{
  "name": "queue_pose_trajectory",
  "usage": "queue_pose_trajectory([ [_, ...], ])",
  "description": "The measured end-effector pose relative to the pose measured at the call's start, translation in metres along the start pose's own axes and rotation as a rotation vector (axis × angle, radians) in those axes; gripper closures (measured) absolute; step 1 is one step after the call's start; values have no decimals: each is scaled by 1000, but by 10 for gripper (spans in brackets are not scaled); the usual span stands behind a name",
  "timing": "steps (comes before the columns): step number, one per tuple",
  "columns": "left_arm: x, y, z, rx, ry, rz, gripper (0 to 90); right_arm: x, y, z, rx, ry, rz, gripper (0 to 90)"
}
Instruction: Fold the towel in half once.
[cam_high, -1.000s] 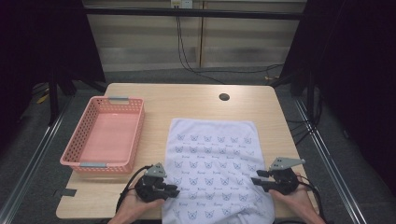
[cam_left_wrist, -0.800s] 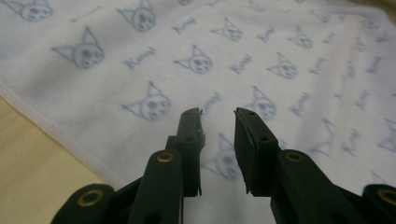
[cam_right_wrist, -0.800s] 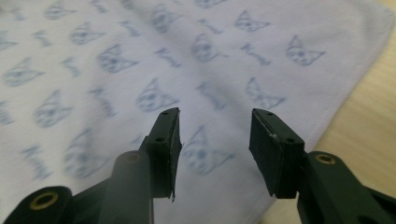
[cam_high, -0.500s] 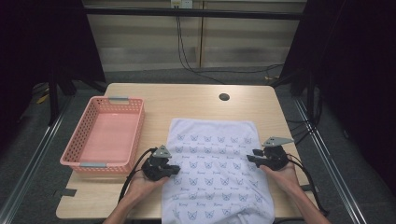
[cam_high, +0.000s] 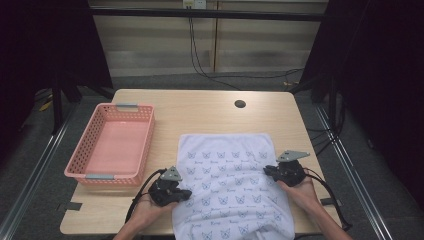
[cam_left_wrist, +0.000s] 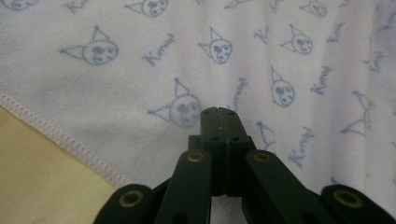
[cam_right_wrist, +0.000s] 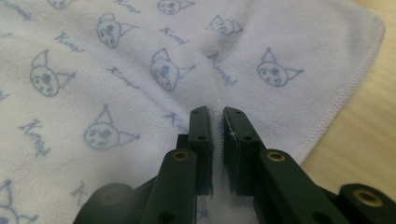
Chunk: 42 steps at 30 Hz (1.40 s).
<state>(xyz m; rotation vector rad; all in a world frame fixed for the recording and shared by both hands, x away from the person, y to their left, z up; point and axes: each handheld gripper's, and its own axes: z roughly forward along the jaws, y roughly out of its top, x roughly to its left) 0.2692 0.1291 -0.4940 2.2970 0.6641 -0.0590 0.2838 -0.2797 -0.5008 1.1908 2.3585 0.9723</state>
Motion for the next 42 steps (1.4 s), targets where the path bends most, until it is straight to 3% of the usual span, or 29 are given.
queue_pose_trajectory([
  [4,-8,-5,-5,30,-5,19,900,12,-10,-13,17,46,-6,815],
  [6,-11,-8,-6,23,-28,13,900,16,-13,-17,28,54,-15,810],
  [9,-12,-7,-8,27,-23,28,873,17,-14,-21,26,64,-15,705],
  [12,-6,1,-9,-18,-13,-1,806,5,-5,-20,-30,33,15,598],
  [16,12,17,-4,-72,12,-41,761,-18,12,-8,-71,-25,48,574],
  [21,37,37,2,-137,55,-104,713,-48,30,21,-37,-102,73,523],
  [26,56,52,3,-194,109,-131,668,-70,37,39,-34,-149,120,472],
  [28,66,56,7,-179,107,-156,649,-74,36,44,-30,-152,131,463],
  [29,71,59,8,-183,140,-170,644,-76,35,45,-40,-137,143,483],
  [31,81,64,10,-171,137,-191,611,-75,35,44,-46,-121,132,569],
  [33,87,68,10,-168,175,-195,570,-71,36,42,-33,-96,132,662],
  [35,95,70,13,-176,184,-224,540,-68,35,40,-24,-65,125,775],
  [38,104,69,18,-155,198,-259,500,-67,35,39,-24,-49,129,847],
  [40,107,69,21,-136,227,-237,492,-67,35,39,-26,-46,134,857],
  [42,112,69,23,-129,234,-241,488,-67,34,39,-27,-46,140,859],
])
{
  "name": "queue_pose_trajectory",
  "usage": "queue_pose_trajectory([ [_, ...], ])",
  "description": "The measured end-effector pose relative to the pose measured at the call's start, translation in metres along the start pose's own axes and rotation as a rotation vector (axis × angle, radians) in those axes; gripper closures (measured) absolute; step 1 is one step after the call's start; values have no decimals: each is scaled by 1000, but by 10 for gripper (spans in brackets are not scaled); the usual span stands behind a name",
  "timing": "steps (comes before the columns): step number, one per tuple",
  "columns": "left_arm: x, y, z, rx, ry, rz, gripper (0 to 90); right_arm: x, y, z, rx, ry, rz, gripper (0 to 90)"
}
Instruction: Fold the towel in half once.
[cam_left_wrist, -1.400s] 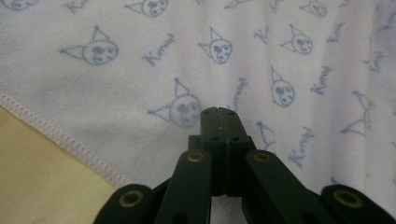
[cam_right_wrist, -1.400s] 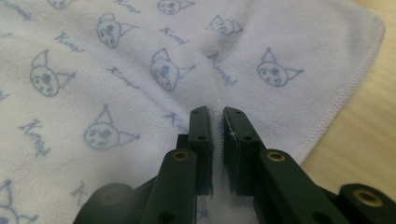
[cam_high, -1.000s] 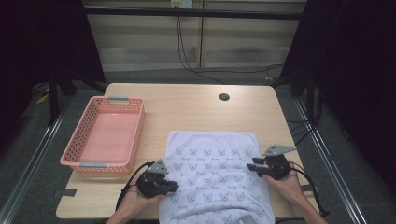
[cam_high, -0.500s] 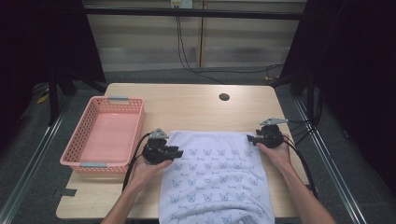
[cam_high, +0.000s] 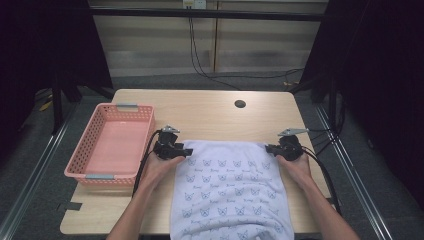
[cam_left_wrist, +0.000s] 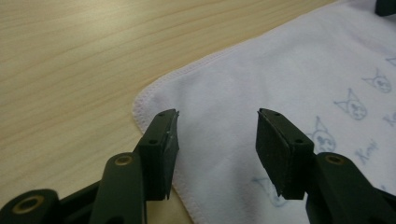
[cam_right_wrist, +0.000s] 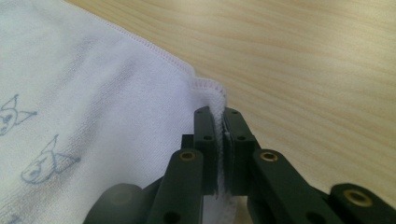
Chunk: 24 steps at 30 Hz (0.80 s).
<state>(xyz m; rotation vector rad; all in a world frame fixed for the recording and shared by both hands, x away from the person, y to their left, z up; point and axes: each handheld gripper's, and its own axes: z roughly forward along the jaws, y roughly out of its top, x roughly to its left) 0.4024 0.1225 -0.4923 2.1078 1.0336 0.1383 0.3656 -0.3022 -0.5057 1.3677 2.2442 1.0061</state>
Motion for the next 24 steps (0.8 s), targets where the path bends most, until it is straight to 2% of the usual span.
queue_pose_trajectory([
  [2,4,1,1,-7,7,-2,478,0,0,0,-4,1,-4,858],
  [5,10,1,5,11,44,-1,455,0,0,0,-6,2,-2,855],
  [6,12,0,6,19,47,-1,454,0,0,0,-8,4,-1,853],
  [8,12,1,9,2,50,-6,452,0,0,1,-8,6,0,852],
  [9,11,3,11,4,44,6,451,-1,0,1,-5,5,1,852],
  [11,9,6,14,10,45,29,495,-1,0,0,-8,10,7,852],
  [12,8,7,15,15,42,27,568,-1,1,0,-12,15,5,854],
  [14,7,7,18,19,0,40,724,-2,1,-1,-21,24,8,857],
  [15,6,7,19,14,-8,38,825,-3,2,-2,-34,33,16,858],
  [16,6,7,20,9,-25,22,855,-4,4,-4,-46,42,27,860],
  [18,8,8,17,-17,-74,-2,865,-7,6,-8,-68,55,40,862],
  [20,7,12,5,-91,-111,-37,866,-11,9,-14,-96,63,56,863],
  [21,5,15,1,-108,-119,-35,867,-14,11,-21,-124,69,82,864],
  [24,-3,26,-16,-144,-128,0,868,-20,16,-34,-172,76,96,865],
])
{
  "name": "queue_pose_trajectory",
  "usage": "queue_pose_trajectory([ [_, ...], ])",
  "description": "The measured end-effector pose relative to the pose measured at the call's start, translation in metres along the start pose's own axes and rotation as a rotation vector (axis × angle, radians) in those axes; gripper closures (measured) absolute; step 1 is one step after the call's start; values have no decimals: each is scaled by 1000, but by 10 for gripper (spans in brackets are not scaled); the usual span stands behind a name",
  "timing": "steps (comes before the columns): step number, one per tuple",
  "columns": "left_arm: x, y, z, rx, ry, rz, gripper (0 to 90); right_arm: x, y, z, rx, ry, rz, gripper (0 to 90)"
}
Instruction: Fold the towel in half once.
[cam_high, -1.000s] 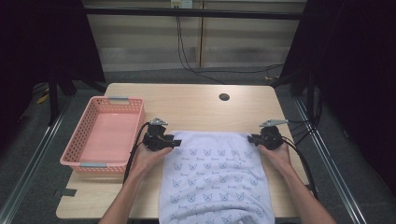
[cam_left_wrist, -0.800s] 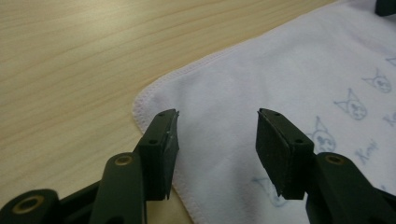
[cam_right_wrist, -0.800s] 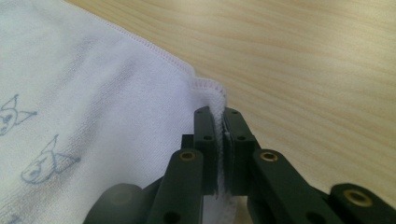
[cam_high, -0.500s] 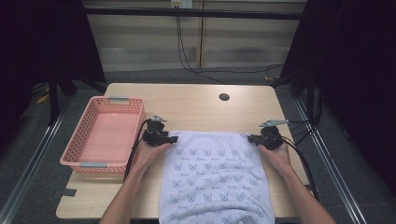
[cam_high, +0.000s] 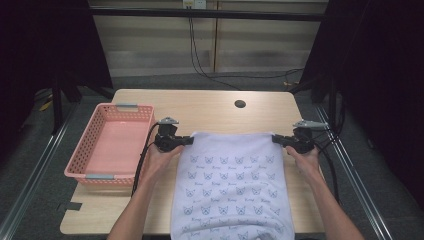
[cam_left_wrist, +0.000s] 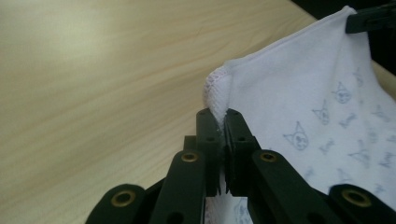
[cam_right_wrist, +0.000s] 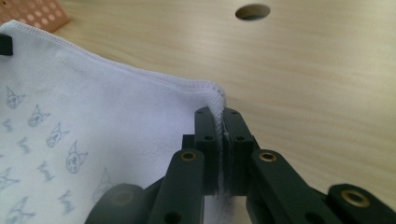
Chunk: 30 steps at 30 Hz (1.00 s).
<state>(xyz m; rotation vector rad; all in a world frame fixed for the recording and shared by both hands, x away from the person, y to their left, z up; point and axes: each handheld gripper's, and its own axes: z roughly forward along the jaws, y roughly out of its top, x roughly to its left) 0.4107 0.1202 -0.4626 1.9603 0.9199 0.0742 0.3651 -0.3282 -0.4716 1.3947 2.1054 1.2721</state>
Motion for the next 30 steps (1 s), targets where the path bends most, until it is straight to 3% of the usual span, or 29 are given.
queue_pose_trajectory([
  [7,-10,31,-39,-80,36,74,868,5,33,-23,-84,26,-22,865],
  [10,-5,41,-49,-113,48,71,869,6,52,-29,-123,34,-30,865],
  [13,-4,50,-55,-127,51,79,869,5,68,-33,-151,39,-31,865],
  [18,-7,71,-61,-154,59,99,870,1,89,-35,-150,24,-55,866],
  [30,-10,123,-76,-241,96,150,871,-5,141,-47,-224,-6,-46,867],
])
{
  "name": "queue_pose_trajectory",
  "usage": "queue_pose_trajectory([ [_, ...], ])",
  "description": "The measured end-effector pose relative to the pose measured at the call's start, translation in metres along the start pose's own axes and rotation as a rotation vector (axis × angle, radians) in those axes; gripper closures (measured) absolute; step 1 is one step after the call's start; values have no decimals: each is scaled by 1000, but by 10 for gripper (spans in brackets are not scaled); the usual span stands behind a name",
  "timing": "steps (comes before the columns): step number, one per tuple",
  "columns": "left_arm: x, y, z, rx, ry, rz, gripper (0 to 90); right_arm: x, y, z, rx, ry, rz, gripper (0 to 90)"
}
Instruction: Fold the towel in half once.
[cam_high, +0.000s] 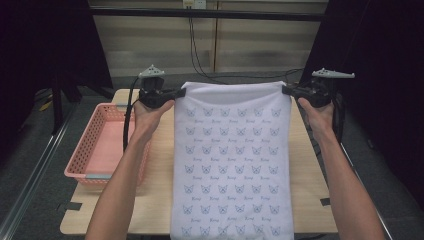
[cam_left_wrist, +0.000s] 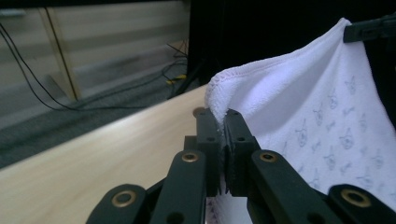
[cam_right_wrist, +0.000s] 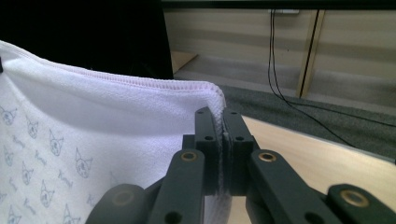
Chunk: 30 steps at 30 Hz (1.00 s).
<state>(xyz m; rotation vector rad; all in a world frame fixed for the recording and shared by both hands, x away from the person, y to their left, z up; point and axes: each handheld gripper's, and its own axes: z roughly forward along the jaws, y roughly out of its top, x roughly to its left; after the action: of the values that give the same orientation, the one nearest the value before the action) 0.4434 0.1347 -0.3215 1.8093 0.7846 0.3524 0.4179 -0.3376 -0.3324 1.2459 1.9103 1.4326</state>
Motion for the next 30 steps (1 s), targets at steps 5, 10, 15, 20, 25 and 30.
queue_pose_trajectory([
  [5,5,5,-5,-28,-8,-26,871,0,20,-2,-50,10,4,867],
  [10,-4,-11,-4,24,-42,6,871,6,7,-3,-35,7,1,868],
  [15,-21,-32,-12,61,-77,27,870,12,-21,-17,-7,40,18,869],
  [20,-39,-57,-31,63,-134,24,870,25,-45,-43,29,107,-5,867],
  [25,-61,-85,-48,97,-168,14,870,41,-70,-70,84,126,-40,868],
  [30,-79,-112,-62,110,-187,-2,869,58,-97,-92,99,135,-45,869],
])
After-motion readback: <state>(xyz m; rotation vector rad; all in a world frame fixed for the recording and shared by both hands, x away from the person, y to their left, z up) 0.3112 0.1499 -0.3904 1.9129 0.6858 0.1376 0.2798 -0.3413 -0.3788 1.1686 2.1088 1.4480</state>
